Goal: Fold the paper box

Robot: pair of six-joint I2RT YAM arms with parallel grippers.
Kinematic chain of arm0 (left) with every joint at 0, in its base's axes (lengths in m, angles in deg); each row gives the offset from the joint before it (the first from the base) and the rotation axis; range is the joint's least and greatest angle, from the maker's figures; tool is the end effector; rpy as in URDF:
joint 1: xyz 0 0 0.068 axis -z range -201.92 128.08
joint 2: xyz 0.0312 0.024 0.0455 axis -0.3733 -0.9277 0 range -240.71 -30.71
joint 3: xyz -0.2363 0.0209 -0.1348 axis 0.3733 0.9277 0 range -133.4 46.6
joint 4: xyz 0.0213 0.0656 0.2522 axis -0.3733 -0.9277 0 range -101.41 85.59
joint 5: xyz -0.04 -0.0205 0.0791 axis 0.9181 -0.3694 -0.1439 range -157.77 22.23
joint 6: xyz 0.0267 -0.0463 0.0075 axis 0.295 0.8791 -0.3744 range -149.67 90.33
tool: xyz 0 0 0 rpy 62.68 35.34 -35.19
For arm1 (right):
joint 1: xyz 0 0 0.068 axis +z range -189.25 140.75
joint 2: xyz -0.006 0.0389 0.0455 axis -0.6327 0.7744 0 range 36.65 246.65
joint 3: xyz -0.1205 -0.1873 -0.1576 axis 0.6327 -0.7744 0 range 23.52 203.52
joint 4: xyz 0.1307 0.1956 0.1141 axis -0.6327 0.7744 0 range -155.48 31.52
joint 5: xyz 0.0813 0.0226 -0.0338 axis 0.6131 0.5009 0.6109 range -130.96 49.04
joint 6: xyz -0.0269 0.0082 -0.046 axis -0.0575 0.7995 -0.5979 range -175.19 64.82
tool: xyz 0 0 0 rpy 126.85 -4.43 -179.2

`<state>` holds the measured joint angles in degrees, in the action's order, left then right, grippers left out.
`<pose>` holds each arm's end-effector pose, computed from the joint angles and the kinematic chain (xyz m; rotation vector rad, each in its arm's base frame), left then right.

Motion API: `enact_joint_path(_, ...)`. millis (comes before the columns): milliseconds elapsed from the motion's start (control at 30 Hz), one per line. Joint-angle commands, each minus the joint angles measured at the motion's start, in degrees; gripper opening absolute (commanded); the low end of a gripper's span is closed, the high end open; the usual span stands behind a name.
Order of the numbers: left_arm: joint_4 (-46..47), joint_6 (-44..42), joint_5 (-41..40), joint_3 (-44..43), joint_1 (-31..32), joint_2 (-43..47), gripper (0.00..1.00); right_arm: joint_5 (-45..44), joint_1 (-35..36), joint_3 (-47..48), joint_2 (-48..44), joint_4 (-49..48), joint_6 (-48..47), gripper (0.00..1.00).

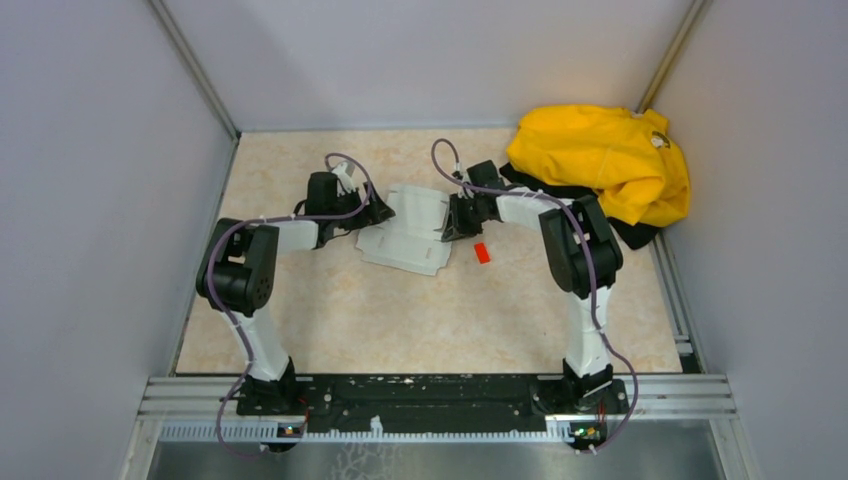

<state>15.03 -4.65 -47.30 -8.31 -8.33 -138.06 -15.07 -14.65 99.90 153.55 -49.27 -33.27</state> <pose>0.3720 -0.1028 0.1494 -0.0044 2.2068 -0.7685 0.3780 0.1901 0.1468 -0.2442 2.6458 0.8725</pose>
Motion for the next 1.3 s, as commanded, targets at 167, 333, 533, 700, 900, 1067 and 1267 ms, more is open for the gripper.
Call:
enact_joint_path(167, 0.21, -0.91, 2.75, 0.22, -0.31, 1.43, 0.76, -3.44, 0.71, 7.65, 2.31, 5.83, -4.88, 0.10)
enact_joint_path(333, -1.06, -1.23, 2.99, 0.88, -0.31, 2.37, 0.70, -4.57, 0.76, 8.93, 2.75, 6.91, -5.47, 0.12)
enact_joint_path(533, -1.08, -1.63, 2.75, 1.60, -0.31, 2.66, 0.65, -5.02, 0.77, 9.55, 3.19, 7.16, -5.56, 0.15)
enact_joint_path(700, -0.46, -1.46, 3.37, 0.25, -0.31, 1.11, 0.58, -5.77, 0.79, 10.47, 3.41, 7.65, -5.67, 0.18)
enact_joint_path(900, -0.58, -1.20, 4.01, -1.07, -0.31, 0.25, 0.52, -6.79, 0.72, 12.73, 3.66, 8.87, -5.95, 0.23)
enact_joint_path(1067, -0.78, -1.37, 4.20, -1.47, -0.31, -0.14, 0.47, -7.31, 0.76, 14.04, 4.27, 9.45, -6.09, 0.27)
enact_joint_path(1267, -0.72, -1.28, 4.78, -1.64, -0.31, -0.46, 0.43, -7.25, 0.72, 14.24, 4.56, 9.46, -6.11, 0.21)
